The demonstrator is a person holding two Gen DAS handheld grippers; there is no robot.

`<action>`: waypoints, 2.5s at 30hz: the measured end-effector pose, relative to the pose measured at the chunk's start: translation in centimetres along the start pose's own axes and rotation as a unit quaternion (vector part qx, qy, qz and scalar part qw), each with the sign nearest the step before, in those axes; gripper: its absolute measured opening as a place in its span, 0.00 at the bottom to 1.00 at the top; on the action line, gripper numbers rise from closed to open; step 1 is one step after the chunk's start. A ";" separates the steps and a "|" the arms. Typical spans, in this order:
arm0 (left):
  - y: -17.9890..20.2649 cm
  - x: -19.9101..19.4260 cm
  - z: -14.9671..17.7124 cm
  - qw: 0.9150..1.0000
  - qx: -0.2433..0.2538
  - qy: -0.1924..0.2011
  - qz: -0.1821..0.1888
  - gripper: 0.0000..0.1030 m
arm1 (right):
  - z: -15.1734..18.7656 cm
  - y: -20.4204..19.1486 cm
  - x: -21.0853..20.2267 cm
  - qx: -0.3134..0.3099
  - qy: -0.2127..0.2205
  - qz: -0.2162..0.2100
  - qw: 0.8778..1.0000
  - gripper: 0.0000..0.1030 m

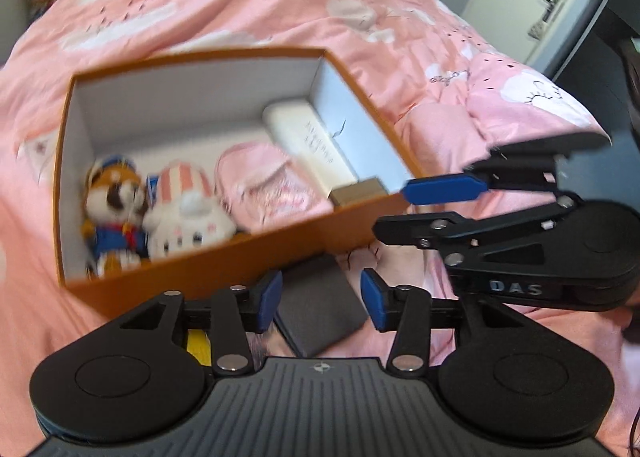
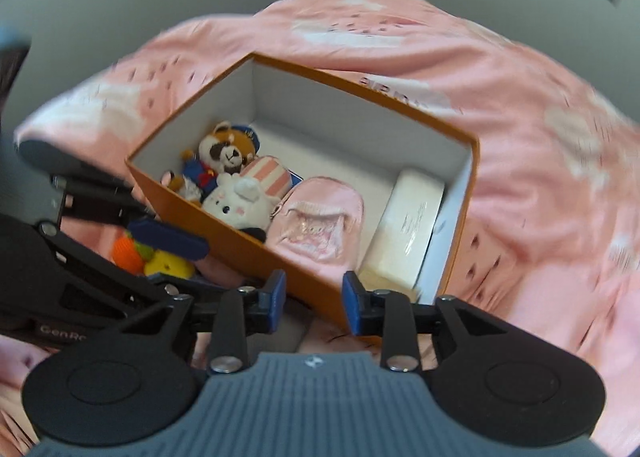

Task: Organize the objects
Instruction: 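Move the right gripper to the black square case and grasp it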

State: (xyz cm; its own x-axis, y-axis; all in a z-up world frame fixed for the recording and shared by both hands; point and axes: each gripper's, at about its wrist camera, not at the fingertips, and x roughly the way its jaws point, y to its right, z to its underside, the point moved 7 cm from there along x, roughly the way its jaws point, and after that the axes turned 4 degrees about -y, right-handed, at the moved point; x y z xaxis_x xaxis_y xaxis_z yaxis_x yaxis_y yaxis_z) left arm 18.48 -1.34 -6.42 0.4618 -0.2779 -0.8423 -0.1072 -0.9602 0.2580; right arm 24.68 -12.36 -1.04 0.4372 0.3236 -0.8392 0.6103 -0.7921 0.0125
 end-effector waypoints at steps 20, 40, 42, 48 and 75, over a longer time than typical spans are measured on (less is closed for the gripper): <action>-4.0 3.7 7.7 0.987 -0.157 -0.031 -0.006 0.80 | 8.2 -0.8 4.4 0.148 0.059 0.081 0.984 0.75; -5.6 5.5 8.5 0.986 -0.148 -0.060 -0.041 0.78 | 8.9 -0.1 5.2 0.187 0.059 0.059 0.979 0.78; -5.7 5.3 8.6 0.987 -0.145 -0.059 -0.042 0.78 | 8.8 -0.1 5.3 0.190 0.058 0.054 0.979 0.78; -6.0 3.9 9.2 0.989 -0.130 -0.057 -0.051 0.69 | 8.5 -1.1 5.5 0.177 0.056 0.034 0.982 0.80; -6.2 2.6 9.2 0.990 -0.120 -0.059 -0.056 0.68 | 8.2 -2.8 8.8 0.178 -0.016 0.025 0.984 0.74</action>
State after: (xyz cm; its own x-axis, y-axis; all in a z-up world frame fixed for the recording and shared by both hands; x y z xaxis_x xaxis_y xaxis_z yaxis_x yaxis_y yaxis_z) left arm 12.18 3.59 -14.53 0.3512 -0.1859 -0.9177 0.1564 -0.9547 0.2533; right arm 21.43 -11.50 -12.95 0.4364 0.2679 -0.8589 0.3168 -0.9393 -0.1320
